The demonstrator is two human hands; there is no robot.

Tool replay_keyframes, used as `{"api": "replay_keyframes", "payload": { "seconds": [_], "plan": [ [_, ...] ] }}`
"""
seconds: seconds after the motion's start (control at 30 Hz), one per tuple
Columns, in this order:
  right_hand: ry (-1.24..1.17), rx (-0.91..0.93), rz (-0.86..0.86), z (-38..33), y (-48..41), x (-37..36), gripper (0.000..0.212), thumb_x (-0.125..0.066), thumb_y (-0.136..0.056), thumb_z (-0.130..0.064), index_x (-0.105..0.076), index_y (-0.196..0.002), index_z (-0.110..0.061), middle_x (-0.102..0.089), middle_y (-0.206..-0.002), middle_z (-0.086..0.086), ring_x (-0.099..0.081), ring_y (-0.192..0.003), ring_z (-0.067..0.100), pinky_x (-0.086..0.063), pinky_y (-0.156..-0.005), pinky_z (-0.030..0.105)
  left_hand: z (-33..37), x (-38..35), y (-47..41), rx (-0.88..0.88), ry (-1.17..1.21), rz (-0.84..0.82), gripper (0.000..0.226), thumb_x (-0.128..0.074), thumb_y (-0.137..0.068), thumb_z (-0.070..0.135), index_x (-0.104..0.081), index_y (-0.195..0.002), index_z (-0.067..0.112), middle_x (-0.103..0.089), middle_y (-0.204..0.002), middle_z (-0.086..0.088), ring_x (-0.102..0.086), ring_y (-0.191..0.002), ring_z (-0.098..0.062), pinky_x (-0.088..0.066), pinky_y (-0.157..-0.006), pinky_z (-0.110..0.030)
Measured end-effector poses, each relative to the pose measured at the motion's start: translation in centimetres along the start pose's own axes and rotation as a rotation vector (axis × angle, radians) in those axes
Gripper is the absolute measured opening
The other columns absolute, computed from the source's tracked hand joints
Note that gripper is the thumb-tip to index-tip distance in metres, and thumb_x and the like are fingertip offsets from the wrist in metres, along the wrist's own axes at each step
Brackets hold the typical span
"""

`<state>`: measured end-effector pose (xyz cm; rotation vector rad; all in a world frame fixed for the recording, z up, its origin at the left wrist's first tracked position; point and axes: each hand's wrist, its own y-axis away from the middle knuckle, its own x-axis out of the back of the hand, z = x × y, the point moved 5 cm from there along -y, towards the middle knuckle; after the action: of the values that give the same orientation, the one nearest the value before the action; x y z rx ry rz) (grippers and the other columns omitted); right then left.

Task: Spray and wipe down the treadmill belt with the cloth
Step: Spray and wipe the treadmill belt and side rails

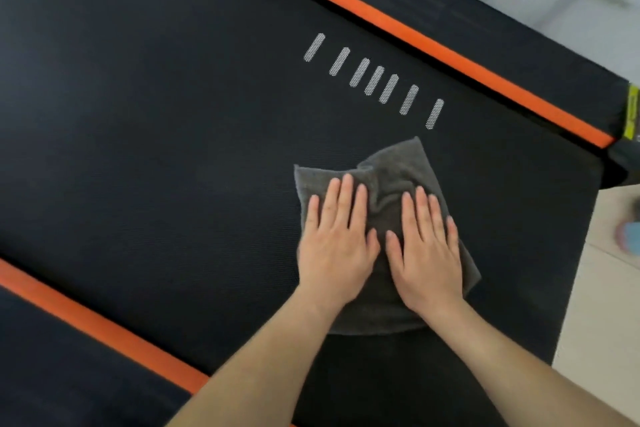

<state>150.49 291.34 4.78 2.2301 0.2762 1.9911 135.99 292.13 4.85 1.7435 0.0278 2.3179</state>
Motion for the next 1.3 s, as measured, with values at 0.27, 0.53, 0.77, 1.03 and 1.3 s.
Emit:
{"api": "replay_keyframes", "payload": {
  "seconds": [0.27, 0.53, 0.77, 1.03, 1.3],
  "plan": [
    [-0.014, 0.335, -0.001, -13.5, -0.2, -2.1, 0.063, -0.022, -0.101, -0.045, -0.027, -0.155, -0.013, -0.026, -0.162, 0.007, -0.02, -0.151, 0.021, -0.01, -0.121, 0.05, -11.0, 2.5, 6.6, 0.328, -0.105, -0.001, 0.065, -0.025, -0.1, 0.046, -0.025, -0.156, 0.013, -0.021, -0.163, -0.01, -0.019, -0.151, -0.025, -0.018, -0.119, -0.052],
    [0.016, 0.772, -0.12, -24.3, 0.5, -3.3, 0.065, -0.019, -0.1, -0.045, -0.024, -0.157, -0.015, -0.019, -0.165, 0.005, -0.014, -0.153, 0.019, -0.005, -0.123, 0.048, -16.7, 7.0, 16.6, 0.567, -0.19, -0.005, 0.064, -0.039, -0.099, 0.039, -0.035, -0.149, -0.001, -0.031, -0.156, -0.023, -0.028, -0.146, -0.037, -0.029, -0.116, -0.054],
    [0.026, 0.715, -0.124, -13.7, 4.1, -2.9, 0.064, -0.029, -0.1, -0.049, -0.03, -0.156, -0.019, -0.024, -0.163, 0.001, -0.019, -0.151, 0.018, -0.014, -0.121, 0.047, -7.6, 3.9, 18.9, 0.374, -0.107, -0.088, 0.047, -0.069, -0.075, 0.036, -0.064, -0.115, 0.012, -0.059, -0.13, -0.017, -0.056, -0.12, -0.034, -0.044, -0.106, -0.049],
    [0.116, 0.625, -0.169, -9.1, 4.9, -2.1, 0.065, -0.029, -0.097, -0.051, -0.022, -0.157, -0.025, -0.018, -0.164, -0.003, -0.016, -0.151, 0.016, -0.012, -0.12, 0.046, -5.9, 3.6, 16.8, 0.258, 0.065, -0.116, 0.049, -0.069, -0.062, 0.025, -0.06, -0.109, 0.016, -0.051, -0.126, -0.012, -0.051, -0.113, -0.03, -0.049, -0.096, -0.037],
    [0.328, 0.478, -0.348, -11.2, 5.4, -0.7, 0.065, -0.008, -0.099, -0.054, 0.013, -0.155, -0.03, 0.016, -0.165, -0.007, 0.016, -0.15, 0.013, -0.002, -0.121, 0.053, -6.7, 3.2, 18.9, 0.199, 0.106, -0.23, 0.079, -0.072, -0.082, 0.042, -0.037, -0.148, 0.016, -0.026, -0.158, -0.015, -0.028, -0.145, -0.032, -0.029, -0.118, -0.047]
  ]
}}
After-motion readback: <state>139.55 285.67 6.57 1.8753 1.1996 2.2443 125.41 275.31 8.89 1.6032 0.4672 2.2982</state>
